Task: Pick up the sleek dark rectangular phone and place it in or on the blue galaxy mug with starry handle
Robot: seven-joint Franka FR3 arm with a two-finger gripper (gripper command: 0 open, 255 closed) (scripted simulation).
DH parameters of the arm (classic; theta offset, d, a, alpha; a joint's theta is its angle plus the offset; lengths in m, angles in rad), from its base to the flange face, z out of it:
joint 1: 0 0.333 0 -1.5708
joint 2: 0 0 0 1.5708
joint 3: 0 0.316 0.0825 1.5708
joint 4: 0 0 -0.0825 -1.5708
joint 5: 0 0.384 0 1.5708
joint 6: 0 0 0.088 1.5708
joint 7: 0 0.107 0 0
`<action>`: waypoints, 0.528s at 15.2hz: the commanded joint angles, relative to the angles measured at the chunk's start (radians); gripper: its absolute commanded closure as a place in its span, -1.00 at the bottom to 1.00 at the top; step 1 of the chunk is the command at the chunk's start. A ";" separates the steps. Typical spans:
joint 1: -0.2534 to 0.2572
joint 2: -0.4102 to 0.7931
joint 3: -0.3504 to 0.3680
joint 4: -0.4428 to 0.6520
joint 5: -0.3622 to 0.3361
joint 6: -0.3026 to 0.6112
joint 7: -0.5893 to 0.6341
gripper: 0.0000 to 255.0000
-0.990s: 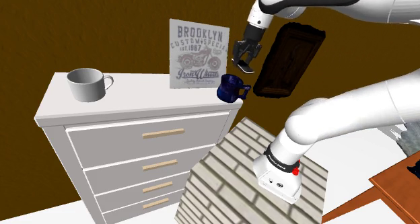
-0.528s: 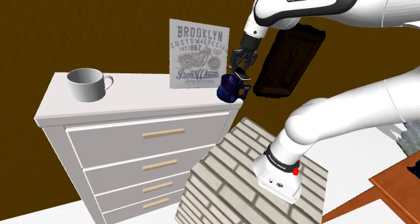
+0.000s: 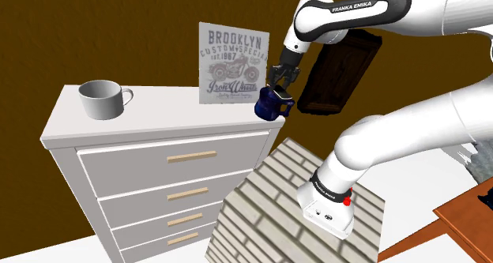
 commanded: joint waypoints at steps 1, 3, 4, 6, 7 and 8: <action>0.000 0.001 0.000 -0.002 0.000 0.001 0.000 1.00; 0.000 0.001 0.000 -0.002 0.000 0.001 0.000 1.00; 0.000 0.001 0.000 -0.002 0.000 0.001 0.000 -1.00; 0.000 0.001 0.000 -0.004 0.000 0.003 0.000 -1.00; 0.000 0.001 0.000 -0.003 0.000 0.002 0.000 -1.00; 0.000 0.001 0.000 -0.004 0.000 0.003 0.000 -1.00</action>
